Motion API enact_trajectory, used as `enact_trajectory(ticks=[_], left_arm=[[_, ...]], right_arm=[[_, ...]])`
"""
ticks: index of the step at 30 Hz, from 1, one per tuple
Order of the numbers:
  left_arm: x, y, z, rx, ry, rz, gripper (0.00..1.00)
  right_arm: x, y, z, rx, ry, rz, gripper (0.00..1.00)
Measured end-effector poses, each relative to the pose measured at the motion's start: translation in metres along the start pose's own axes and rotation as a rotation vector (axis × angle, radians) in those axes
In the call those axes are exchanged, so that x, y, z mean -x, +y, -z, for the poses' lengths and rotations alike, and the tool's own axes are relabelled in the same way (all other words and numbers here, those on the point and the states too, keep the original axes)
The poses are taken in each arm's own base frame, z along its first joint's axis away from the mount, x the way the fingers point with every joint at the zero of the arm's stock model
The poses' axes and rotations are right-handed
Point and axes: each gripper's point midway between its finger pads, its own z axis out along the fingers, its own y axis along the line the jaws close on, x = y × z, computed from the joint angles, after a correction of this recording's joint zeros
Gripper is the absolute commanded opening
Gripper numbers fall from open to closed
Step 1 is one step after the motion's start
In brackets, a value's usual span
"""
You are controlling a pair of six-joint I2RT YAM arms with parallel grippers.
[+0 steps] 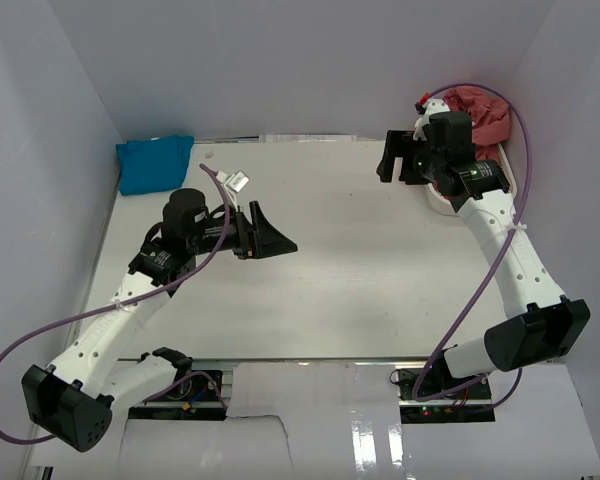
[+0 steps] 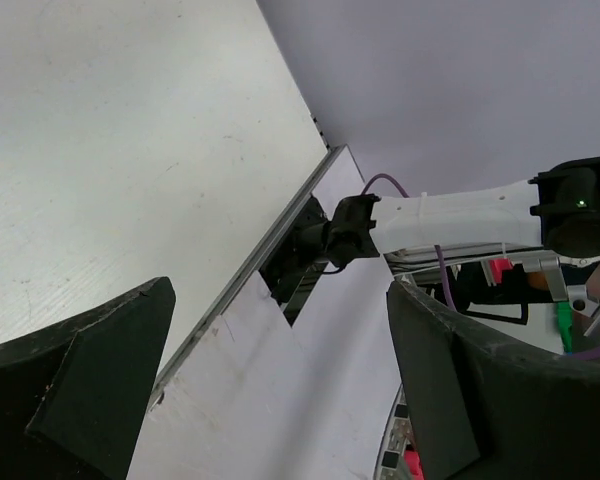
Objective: Fold and stack the t-shirts
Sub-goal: Grab crumpled tshirt from bin with the right arm
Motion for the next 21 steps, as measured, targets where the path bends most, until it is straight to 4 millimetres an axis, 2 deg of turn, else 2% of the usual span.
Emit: enact_trajectory(ticks=[10,14,18,21], left_arm=[[-0.007,0.023,-0.002,0.112,0.011,0.067,0.98],[-0.007,0.035,0.003,0.19,-0.013,0.082,0.98],[-0.007,0.047,0.012,0.286,-0.036,0.091,0.98],[-0.003,0.057,0.02,0.376,-0.056,0.096,0.98]], right_arm=[[-0.001,-0.002,-0.001,-0.013,0.003,-0.001,0.9],[-0.008,-0.007,-0.005,-0.035,0.034,-0.002,0.9],[-0.013,-0.019,-0.008,-0.101,0.052,-0.001,0.9],[-0.009,-0.032,-0.012,-0.174,0.056,0.0,0.9]])
